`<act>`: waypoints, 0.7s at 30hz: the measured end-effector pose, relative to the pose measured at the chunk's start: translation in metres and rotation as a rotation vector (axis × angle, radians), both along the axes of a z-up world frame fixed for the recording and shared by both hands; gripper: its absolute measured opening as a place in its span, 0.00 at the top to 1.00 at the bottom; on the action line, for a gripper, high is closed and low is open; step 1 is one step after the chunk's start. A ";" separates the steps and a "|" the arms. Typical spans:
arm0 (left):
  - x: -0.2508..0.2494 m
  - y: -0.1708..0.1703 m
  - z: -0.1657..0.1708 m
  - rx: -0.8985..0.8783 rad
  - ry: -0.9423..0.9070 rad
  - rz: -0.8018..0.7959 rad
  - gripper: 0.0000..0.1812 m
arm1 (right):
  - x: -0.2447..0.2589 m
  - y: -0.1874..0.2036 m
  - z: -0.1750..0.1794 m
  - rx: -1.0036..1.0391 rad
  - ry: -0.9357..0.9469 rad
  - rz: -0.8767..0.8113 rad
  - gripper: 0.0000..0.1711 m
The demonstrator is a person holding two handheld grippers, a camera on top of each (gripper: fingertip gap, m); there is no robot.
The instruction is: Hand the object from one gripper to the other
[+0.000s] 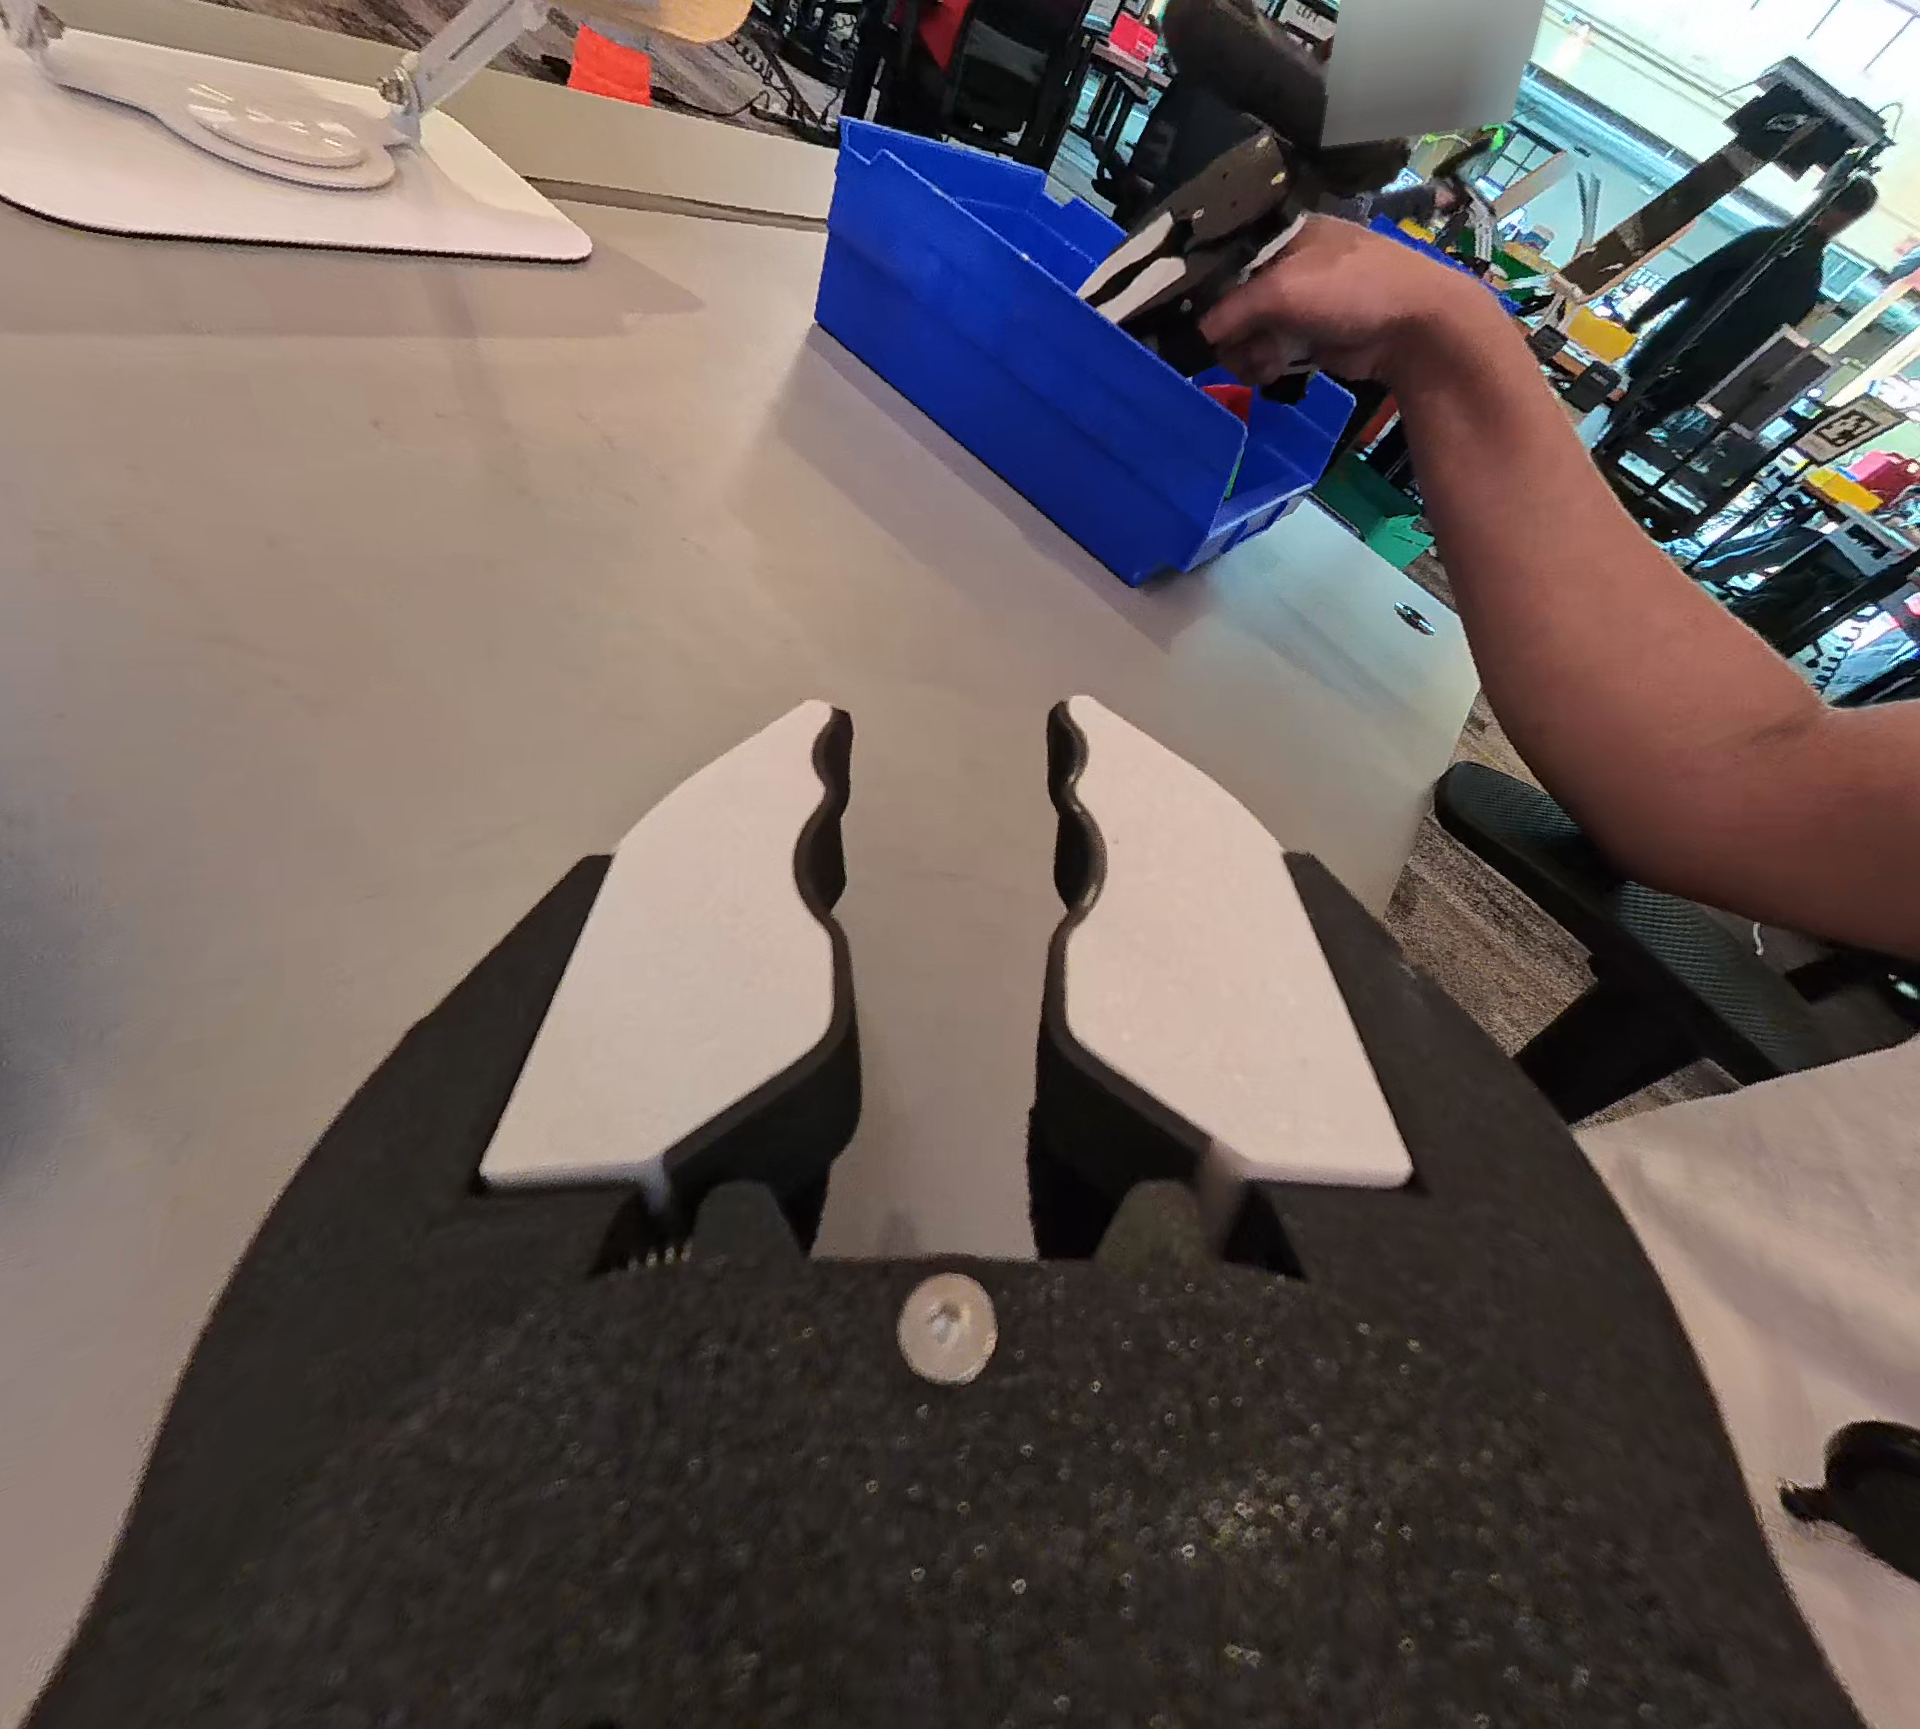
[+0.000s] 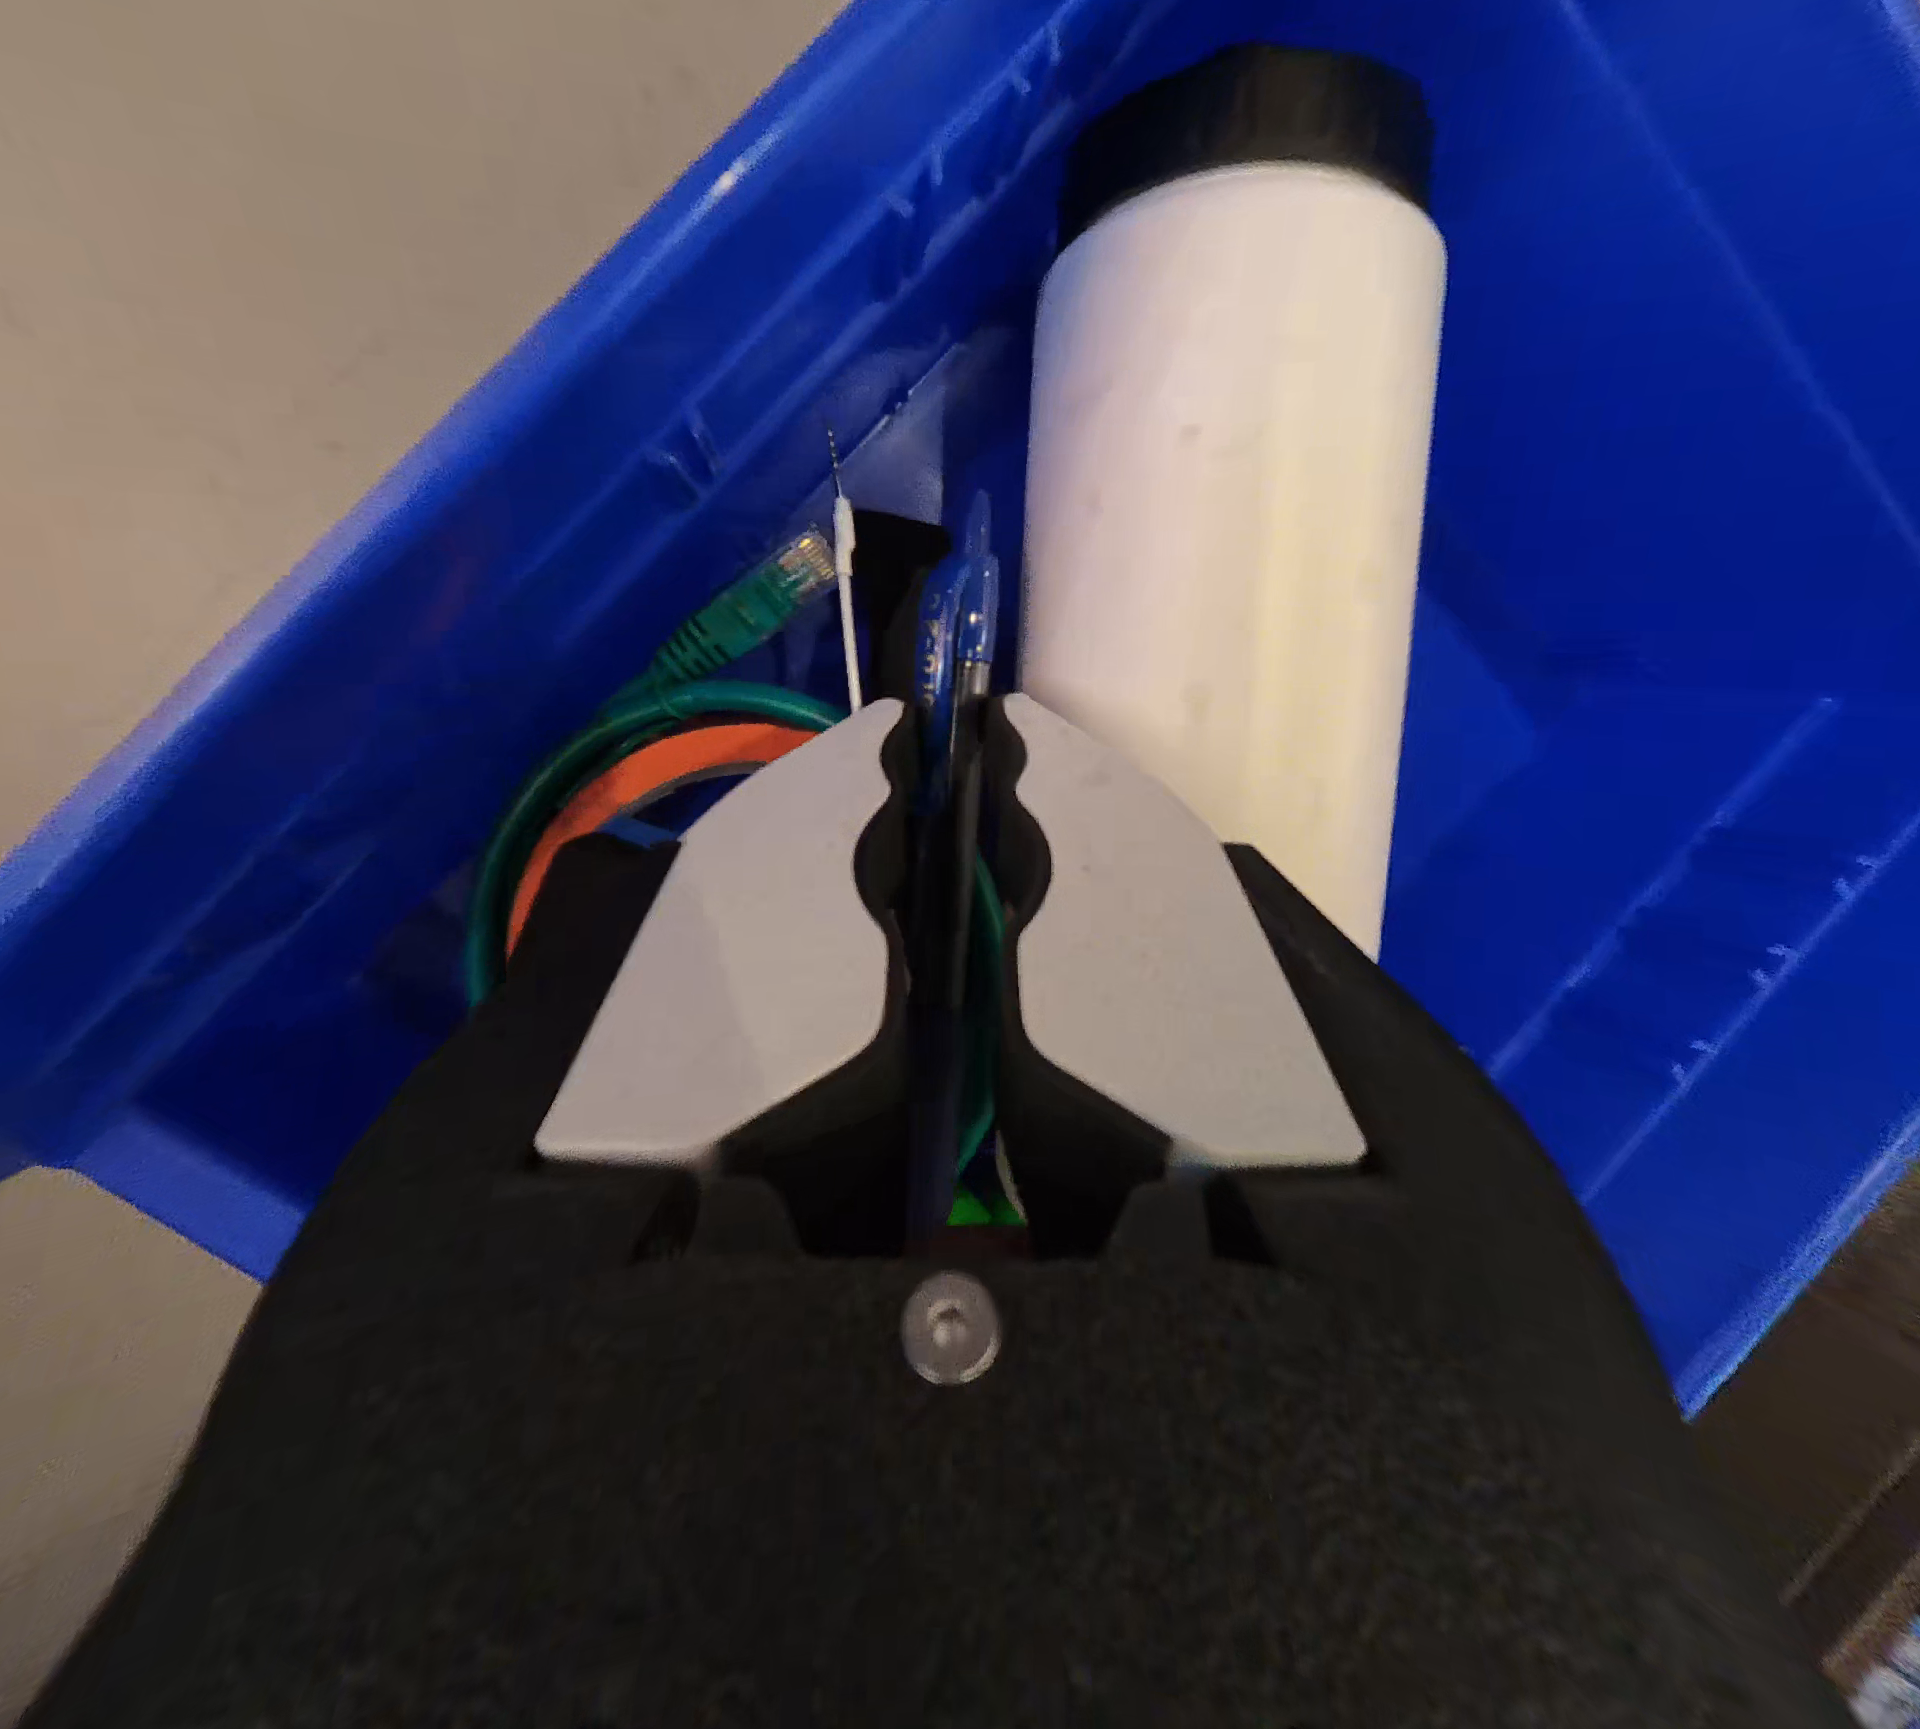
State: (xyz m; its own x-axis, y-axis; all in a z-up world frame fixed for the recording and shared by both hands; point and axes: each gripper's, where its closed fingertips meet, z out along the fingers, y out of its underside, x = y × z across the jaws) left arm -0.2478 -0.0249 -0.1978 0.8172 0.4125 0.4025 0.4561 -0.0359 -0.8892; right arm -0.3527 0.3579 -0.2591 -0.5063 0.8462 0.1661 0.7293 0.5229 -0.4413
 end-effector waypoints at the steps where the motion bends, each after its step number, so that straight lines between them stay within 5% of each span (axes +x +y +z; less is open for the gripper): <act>1: 0.000 0.000 0.001 -0.004 0.006 -0.003 0.80 | 0.001 0.000 0.001 -0.020 0.006 -0.006 0.91; 5: -0.001 -0.001 0.005 -0.034 0.055 0.005 0.80 | 0.008 -0.019 0.030 -0.182 0.058 -0.005 0.79; 9: 0.001 -0.001 0.006 -0.068 0.093 0.004 0.80 | 0.013 -0.043 0.109 -0.253 0.315 -0.012 0.76; 13: 0.002 0.000 0.005 -0.121 0.152 0.010 0.79 | 0.041 -0.138 0.163 -0.574 0.555 0.130 0.77; 17: 0.000 0.000 -0.004 -0.215 0.228 0.016 0.77 | 0.097 -0.246 0.108 -0.908 0.487 0.290 0.77; 21: 0.000 0.002 -0.013 -0.256 0.233 0.001 0.74 | 0.118 -0.273 0.049 -0.853 0.521 0.287 0.80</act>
State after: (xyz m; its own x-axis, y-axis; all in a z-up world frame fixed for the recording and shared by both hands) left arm -0.2474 -0.0232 -0.2109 0.8746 0.4765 0.0891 0.2423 -0.2707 -0.9317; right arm -0.2343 0.0853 -0.2106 -0.7447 0.6440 -0.1752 0.2393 0.0126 -0.9709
